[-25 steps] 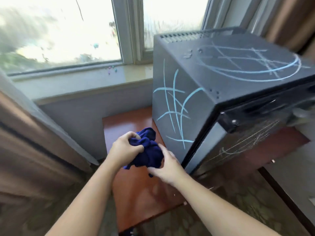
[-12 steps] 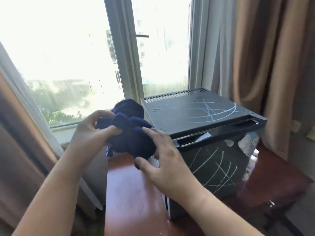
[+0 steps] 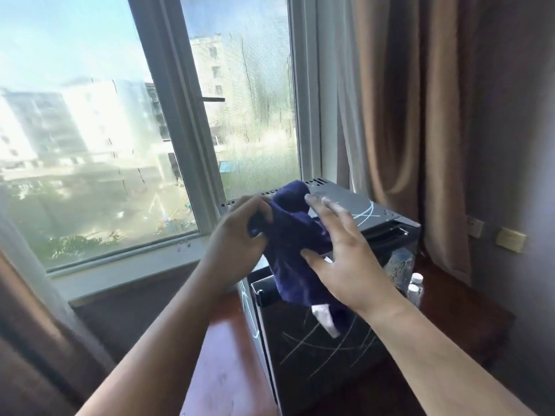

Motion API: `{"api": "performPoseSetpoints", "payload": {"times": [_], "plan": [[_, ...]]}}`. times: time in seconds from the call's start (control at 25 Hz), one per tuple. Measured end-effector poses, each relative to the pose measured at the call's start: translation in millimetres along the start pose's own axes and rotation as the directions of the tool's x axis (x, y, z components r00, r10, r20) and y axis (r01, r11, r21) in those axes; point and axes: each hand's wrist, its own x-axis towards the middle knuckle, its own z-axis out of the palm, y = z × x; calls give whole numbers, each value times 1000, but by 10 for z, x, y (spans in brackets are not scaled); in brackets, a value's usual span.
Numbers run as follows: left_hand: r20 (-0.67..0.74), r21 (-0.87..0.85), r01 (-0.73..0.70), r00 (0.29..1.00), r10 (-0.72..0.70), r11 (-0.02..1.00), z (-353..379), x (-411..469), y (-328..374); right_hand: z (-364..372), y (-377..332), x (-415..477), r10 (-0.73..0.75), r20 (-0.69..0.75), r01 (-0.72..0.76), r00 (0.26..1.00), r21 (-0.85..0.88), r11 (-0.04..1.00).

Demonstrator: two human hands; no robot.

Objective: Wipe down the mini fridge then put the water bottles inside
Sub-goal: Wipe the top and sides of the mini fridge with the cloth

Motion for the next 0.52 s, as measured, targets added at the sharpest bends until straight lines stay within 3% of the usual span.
{"api": "performPoseSetpoints", "payload": {"times": [0.12, 0.32, 0.52], "plan": [[308, 319, 50, 939, -154, 946, 84, 13, -327, 146, 115, 204, 77, 187, -16, 979, -309, 951], [365, 373, 30, 914, -177, 927, -86, -39, -651, 455, 205, 490, 111, 469, 89, 876, -384, 919], [348, 284, 59, 924, -160, 957, -122, -103, -993, 730, 217, 787, 137, 565, 92, 813, -357, 929]]}}
